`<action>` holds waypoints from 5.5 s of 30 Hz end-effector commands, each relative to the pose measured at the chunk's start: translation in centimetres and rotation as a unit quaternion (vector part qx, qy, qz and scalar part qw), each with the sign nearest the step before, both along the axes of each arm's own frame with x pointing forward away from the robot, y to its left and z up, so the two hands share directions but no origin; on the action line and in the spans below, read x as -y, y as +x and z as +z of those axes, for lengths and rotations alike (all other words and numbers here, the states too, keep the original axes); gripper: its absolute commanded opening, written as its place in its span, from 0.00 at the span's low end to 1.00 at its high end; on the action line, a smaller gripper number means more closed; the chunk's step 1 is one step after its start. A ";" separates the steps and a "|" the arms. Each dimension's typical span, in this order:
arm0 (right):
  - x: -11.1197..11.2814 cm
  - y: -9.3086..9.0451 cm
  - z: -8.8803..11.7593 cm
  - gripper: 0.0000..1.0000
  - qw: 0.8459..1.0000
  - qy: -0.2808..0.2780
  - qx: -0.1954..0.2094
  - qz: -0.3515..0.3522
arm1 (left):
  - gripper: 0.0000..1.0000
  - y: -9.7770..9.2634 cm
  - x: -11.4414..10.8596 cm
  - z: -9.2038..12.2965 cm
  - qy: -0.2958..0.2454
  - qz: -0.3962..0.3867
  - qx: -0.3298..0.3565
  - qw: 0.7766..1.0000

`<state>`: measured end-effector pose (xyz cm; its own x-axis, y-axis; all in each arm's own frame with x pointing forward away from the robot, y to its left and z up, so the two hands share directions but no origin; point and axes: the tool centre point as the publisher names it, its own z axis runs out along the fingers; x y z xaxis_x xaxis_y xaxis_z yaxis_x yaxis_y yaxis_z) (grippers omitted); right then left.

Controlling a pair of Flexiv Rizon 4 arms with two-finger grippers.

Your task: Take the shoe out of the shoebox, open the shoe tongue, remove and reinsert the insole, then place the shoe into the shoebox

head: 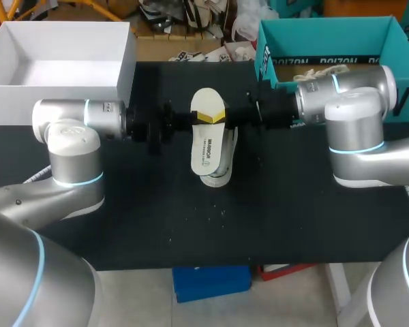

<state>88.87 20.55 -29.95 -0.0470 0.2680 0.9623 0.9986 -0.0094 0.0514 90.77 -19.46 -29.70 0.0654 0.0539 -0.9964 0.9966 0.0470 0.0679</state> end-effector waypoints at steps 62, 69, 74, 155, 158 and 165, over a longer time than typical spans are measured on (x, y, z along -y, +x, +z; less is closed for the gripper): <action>15.3 -8.9 5.1 1.00 0.954 -0.233 0.028 -0.188 | 0.00 -13.6 -4.3 -1.8 0.261 -0.103 -0.126 0.952; 16.8 -11.2 5.8 1.00 0.948 -0.242 0.035 -0.206 | 0.00 -15.1 -3.0 -2.5 0.269 -0.120 -0.134 0.946; 16.8 -11.5 5.9 1.00 0.949 -0.240 0.040 -0.203 | 0.00 -15.9 -2.6 -3.0 0.285 -0.113 -0.159 0.938; 16.8 -11.5 5.9 1.00 0.949 -0.240 0.040 -0.203 | 0.44 -4.0 1.6 -6.0 0.341 -0.139 -0.189 0.910; 16.8 -11.5 5.9 1.00 0.949 -0.240 0.040 -0.203 | 0.44 -4.9 1.4 -5.7 0.351 -0.145 -0.182 0.907; 16.8 -11.5 5.9 1.00 0.949 -0.240 0.040 -0.203 | 0.00 -5.8 1.1 -6.1 0.358 -0.150 -0.177 0.905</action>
